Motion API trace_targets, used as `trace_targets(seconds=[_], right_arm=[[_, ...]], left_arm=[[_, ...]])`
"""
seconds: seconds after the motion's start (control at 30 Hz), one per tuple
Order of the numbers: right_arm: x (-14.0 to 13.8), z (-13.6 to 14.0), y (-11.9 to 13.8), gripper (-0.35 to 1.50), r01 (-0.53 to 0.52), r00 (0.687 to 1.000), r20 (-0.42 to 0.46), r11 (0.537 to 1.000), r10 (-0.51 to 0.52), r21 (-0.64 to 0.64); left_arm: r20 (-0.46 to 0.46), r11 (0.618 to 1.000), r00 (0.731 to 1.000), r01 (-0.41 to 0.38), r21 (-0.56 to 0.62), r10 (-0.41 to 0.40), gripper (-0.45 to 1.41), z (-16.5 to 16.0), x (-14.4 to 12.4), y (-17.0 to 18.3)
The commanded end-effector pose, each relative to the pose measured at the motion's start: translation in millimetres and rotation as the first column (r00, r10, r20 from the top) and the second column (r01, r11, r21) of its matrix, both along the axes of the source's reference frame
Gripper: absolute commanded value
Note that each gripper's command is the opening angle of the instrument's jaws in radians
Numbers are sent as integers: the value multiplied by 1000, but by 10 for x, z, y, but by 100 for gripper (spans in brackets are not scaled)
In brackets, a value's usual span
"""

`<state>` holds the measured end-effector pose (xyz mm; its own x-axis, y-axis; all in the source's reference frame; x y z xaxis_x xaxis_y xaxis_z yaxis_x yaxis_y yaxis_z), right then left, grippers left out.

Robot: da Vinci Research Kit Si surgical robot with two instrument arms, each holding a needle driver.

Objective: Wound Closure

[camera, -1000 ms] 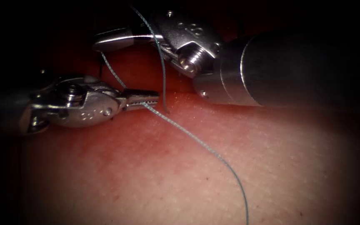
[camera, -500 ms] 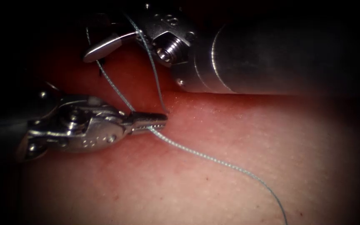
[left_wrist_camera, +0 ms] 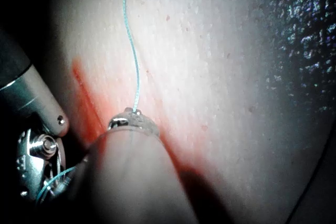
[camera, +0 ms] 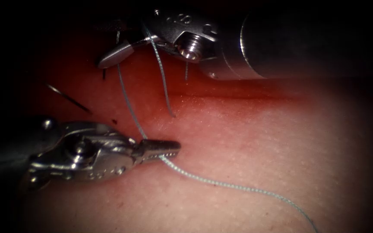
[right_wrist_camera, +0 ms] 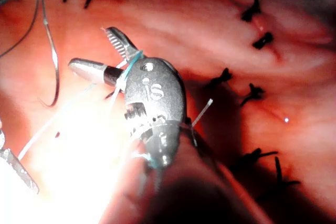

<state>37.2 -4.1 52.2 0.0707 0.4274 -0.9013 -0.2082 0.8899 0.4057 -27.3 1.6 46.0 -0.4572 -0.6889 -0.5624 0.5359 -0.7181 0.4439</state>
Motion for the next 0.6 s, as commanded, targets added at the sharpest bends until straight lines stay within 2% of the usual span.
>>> trace_targets(seconds=[0.03,0.17,0.2,0.27,0.43,0.6], right_arm=[[7,6,6,133,10,1000,28,1000,-9,-14],[1,22,-4,131,106,990,99,994,-103,-23],[0,27,-10,130,153,983,109,988,-150,-21],[-2,31,-16,125,196,975,113,980,-192,-20],[-7,32,-25,123,252,964,82,968,-252,13],[-14,26,-32,116,321,947,7,944,-322,76]], left_arm=[[18,1000,1000,8,-21,-7,-45,0,-5,3],[113,985,992,66,-159,-49,-45,-26,14,10],[159,968,985,105,-227,-70,-45,-38,24,15],[201,946,974,159,-282,-103,-45,-53,36,22],[264,900,944,280,-333,-197,-45,-79,59,40],[242,899,946,288,-330,-214,-45,-77,75,55]])
